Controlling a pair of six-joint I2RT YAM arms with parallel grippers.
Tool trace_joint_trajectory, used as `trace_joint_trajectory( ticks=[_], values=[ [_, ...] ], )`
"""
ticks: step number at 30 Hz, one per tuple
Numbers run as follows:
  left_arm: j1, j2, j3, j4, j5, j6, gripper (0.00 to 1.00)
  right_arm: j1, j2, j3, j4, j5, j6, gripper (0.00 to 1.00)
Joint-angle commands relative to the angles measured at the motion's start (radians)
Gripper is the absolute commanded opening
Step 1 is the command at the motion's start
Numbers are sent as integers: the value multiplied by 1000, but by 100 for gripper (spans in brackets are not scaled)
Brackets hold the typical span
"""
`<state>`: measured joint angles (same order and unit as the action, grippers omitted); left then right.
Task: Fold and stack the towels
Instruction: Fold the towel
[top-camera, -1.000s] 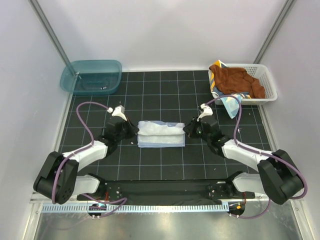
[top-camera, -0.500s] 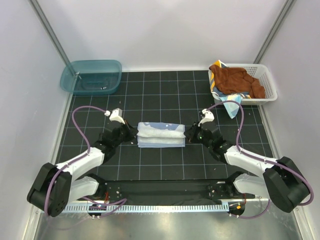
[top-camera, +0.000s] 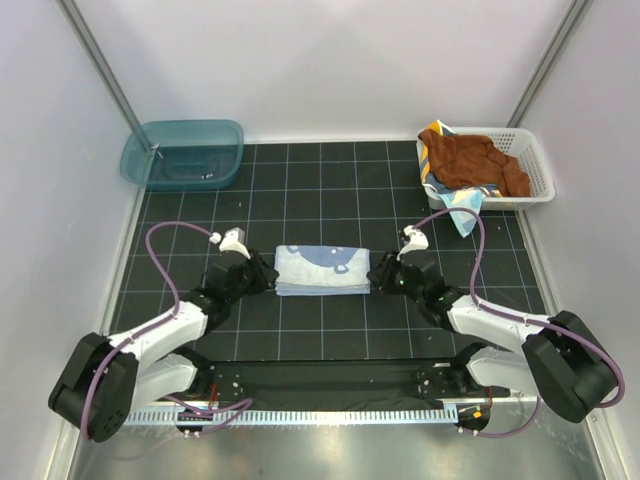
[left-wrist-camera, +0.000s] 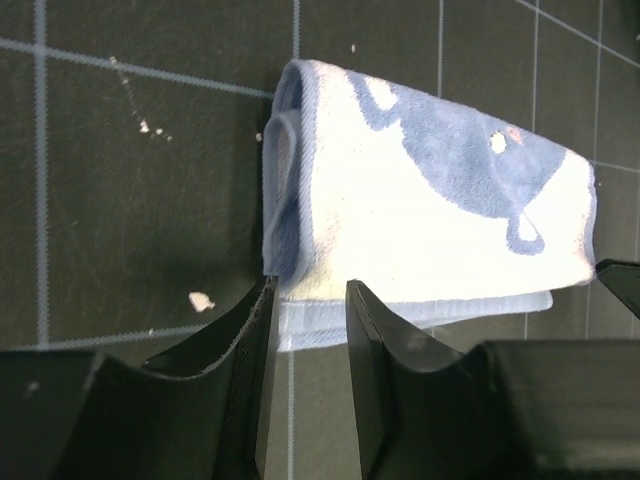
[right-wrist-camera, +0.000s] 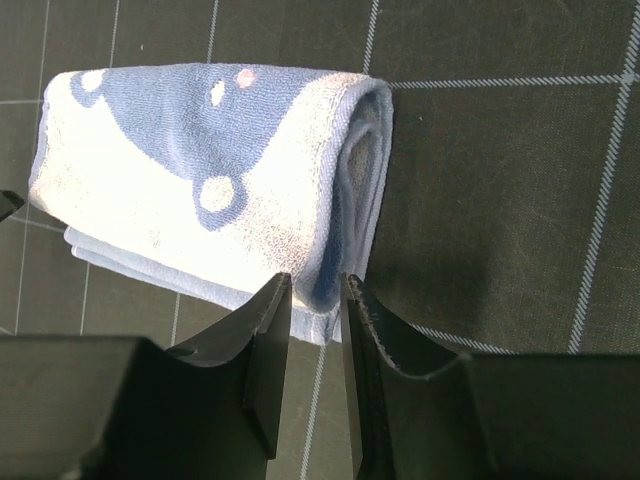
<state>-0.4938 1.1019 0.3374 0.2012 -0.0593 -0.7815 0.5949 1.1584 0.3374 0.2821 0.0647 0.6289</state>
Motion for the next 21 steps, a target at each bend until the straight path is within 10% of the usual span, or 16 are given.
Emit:
trace_joint_trajectory(
  ticks=[1, 21],
  values=[
    [-9, -69, 26, -103, -56, -16, 36, 8, -11, 26, 3, 41, 6, 34],
    [-97, 265, 273, -309, -172, 28, 30, 52, 109, 89, -63, 126, 77, 43]
  ],
)
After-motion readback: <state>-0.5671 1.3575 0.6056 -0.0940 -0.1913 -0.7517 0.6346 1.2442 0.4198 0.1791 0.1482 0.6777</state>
